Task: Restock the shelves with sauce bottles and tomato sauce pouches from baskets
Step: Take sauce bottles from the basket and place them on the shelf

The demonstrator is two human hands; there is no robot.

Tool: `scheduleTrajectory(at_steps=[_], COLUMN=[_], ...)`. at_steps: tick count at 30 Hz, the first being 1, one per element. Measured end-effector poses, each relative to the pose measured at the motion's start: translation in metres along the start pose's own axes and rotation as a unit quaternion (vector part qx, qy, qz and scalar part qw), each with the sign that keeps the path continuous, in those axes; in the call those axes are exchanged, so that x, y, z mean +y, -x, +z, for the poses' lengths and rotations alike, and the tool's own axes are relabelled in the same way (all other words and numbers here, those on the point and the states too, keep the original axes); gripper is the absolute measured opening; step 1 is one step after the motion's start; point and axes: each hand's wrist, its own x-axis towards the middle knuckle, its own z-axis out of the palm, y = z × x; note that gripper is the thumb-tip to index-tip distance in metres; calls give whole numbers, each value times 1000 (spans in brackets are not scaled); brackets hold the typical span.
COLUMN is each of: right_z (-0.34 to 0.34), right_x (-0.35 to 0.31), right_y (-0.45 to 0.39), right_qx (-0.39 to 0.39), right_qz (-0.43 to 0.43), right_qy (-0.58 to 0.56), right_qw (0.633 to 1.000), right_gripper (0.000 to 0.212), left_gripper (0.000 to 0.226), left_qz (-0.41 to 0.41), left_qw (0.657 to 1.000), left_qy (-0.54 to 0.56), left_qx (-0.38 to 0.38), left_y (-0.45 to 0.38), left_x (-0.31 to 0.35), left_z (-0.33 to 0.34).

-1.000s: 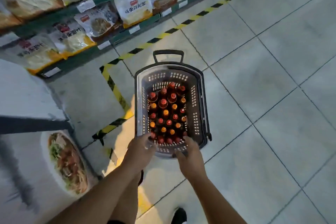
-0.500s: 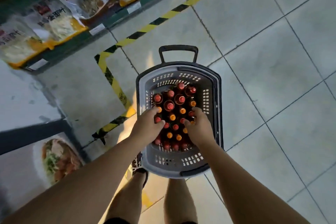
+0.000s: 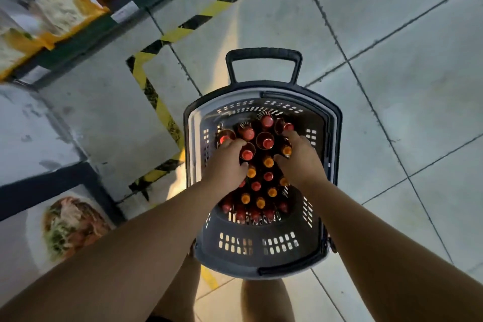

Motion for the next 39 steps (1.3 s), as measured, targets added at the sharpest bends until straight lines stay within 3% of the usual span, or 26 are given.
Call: scheduleTrajectory(at_steps=[4,9,11,15,18,22,28,31,34,39], right_z=[13,34,39,51,57,49,31,13,-5,-40], right_x=[-9,-18,-24,-42,-45,-33,-35,-40,-44,-39], right_y=[-24,-49,-64,-91,-105,-110,-45,7,60,152], right_qx=[20,24,33,30,49,63,141,171,184,184], right_qz=[-1,2,21,43,22,9,-23,-7,21,-18], right_qy=[4,36,51,108,175,192,74,1,-59,-101], right_qw=[1000,999,998,993,983,979,987,985,981,978], right_gripper=[62,66,65,45,27,28,29,20,19,22], left_gripper=[63,26,21,30,25,25,28,25,29,31], left_qz=[52,101,138,129,123,130,151,160,147,122], left_qw=[997,977,970,975,976,974,976,980,982,979], left_qy=[-59,-176,-192,-181,-176,-168,-84,8,58,92], left_qx=[-4,-60,-64,-11,28,76,134,115,101,135], left_y=[-56,-103,-108,-99,-87,-74,-31,2,42,135], left_x=[-5,-4,-11,-29,-29,-34,-25,-11,-3,21], left_z=[10,8,2,-12,-16,-20,-36,-56,-81,-117])
